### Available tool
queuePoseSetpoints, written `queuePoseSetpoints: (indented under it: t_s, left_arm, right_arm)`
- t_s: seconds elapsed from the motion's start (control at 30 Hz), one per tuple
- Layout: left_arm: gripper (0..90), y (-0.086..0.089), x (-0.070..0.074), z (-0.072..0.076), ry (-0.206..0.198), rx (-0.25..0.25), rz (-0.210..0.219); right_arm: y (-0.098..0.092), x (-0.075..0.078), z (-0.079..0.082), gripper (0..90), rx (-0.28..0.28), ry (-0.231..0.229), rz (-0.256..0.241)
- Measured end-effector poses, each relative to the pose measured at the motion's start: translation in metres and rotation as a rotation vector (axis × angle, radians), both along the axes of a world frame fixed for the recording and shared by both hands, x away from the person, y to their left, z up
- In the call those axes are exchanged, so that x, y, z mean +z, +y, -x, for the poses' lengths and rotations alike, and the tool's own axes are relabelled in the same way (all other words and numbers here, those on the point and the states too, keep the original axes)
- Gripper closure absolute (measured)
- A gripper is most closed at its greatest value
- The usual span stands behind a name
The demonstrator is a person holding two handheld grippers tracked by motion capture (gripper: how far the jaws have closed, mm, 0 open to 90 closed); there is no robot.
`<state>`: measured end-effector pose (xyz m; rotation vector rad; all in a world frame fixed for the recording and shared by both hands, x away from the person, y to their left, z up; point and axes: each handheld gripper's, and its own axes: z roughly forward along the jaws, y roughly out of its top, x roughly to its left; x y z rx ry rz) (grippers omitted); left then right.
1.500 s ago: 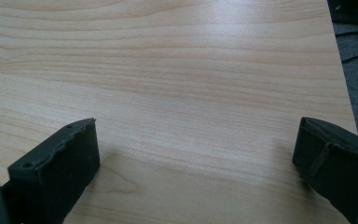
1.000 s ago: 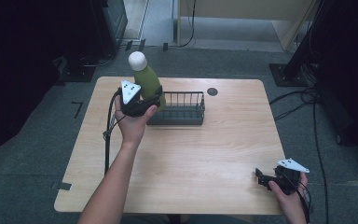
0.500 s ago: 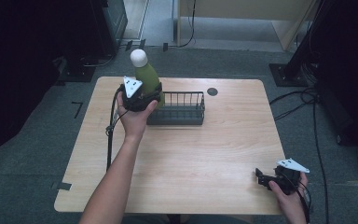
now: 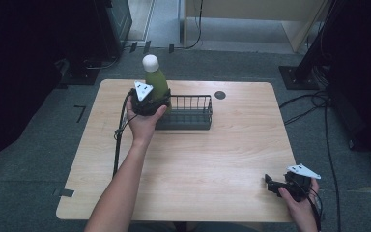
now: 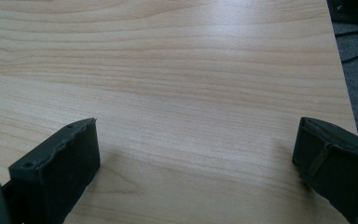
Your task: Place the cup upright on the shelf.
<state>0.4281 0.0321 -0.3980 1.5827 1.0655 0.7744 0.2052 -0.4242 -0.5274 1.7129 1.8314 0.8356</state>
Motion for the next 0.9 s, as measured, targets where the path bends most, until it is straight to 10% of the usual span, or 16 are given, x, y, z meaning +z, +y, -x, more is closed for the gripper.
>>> queuePoseSetpoints:
  t_s: [0.4, 0.9]
  left_arm:
    - [21.3, -0.005, -0.011, -0.007, 0.039, 0.005, -0.035]
    - [20.9, -0.008, -0.02, -0.014, -0.011, -0.03, -0.032]
  right_arm:
    - [0.0, 0.0, 0.0, 0.3, 0.002, 0.0, -0.001]
    - [0.001, 0.0, 0.0, 0.3, 0.003, 0.001, 0.003]
